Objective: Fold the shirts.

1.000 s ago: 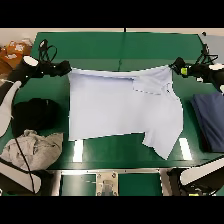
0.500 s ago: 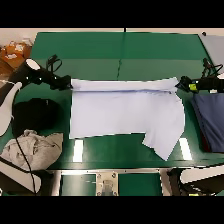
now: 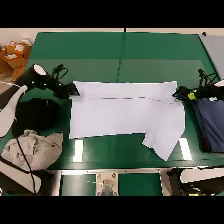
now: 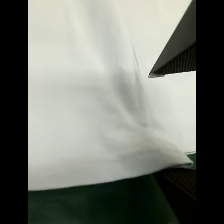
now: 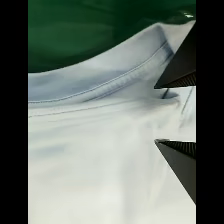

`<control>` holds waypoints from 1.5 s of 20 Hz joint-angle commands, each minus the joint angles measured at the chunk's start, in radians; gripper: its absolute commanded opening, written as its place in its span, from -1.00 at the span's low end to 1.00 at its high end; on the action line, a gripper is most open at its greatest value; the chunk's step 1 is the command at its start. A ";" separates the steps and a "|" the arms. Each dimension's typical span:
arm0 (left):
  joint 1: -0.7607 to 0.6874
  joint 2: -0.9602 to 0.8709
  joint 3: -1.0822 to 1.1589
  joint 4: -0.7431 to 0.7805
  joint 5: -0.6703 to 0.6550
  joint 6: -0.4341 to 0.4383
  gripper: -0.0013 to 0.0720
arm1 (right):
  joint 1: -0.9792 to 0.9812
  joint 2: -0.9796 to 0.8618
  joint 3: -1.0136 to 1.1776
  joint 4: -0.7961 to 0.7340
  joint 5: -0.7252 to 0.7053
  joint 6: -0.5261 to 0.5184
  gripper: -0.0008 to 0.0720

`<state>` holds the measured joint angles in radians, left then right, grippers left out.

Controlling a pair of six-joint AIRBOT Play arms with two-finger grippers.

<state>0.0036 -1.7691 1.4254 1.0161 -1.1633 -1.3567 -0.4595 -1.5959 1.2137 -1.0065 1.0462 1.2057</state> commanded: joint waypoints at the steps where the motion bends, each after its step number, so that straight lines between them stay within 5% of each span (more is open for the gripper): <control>1: 0.005 0.002 0.099 0.002 -0.225 -0.074 0.73 | -0.033 0.021 0.106 -0.149 0.231 0.135 0.04; 2: 0.013 0.008 0.133 0.007 -0.289 -0.104 0.73 | -0.045 0.043 0.120 -0.205 0.280 0.179 -0.25; 3: 0.022 0.022 0.149 0.016 -0.348 -0.132 0.66 | -0.060 0.082 0.113 -0.246 0.312 0.203 -0.90; 4: 0.029 0.046 0.149 0.032 -0.401 -0.138 0.01 | -0.074 0.134 0.084 -0.280 0.318 0.232 -0.93; 5: 0.028 0.075 0.130 0.049 -0.442 -0.129 -0.86 | -0.088 0.197 0.039 -0.301 0.316 0.254 -0.93; 6: 0.028 0.123 0.086 0.057 -0.442 -0.134 -0.89 | -0.104 0.269 -0.022 -0.312 0.313 0.284 -0.93; 9: 0.005 0.351 -0.175 0.080 -0.310 -0.140 -0.90 | -0.180 0.478 -0.222 -0.378 0.317 0.390 -0.93; 12: -0.089 0.636 -0.526 0.103 -0.079 -0.259 -0.88 | -0.236 0.639 -0.435 -0.381 0.307 0.455 -0.85; 13: -0.137 0.710 -0.636 0.103 -0.024 -0.302 -0.50 | -0.236 0.668 -0.497 -0.379 0.305 0.472 -0.29; 14: -0.181 0.757 -0.723 0.103 0.019 -0.357 0.33 | -0.235 0.681 -0.552 -0.364 0.293 0.472 0.21; 15: -0.225 0.785 -0.801 0.102 0.076 -0.413 0.61 | -0.235 0.682 -0.598 -0.324 0.279 0.470 0.26; 22: -0.501 0.783 -1.017 0.014 0.601 -0.611 0.62 | -0.235 0.626 -0.807 -0.100 0.094 0.379 0.27; 29: -0.528 0.660 -1.009 0.009 0.742 -0.686 0.61 | -0.233 0.557 -0.809 0.064 0.061 0.288 0.25; 30: -0.528 0.660 -0.996 0.010 0.739 -0.684 0.47 | -0.233 0.556 -0.808 0.064 0.060 0.278 0.06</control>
<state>-0.5163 -1.0851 0.4232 1.0183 -0.4557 -2.0171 -0.6930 -1.0260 0.4099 -0.9867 1.1278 1.5143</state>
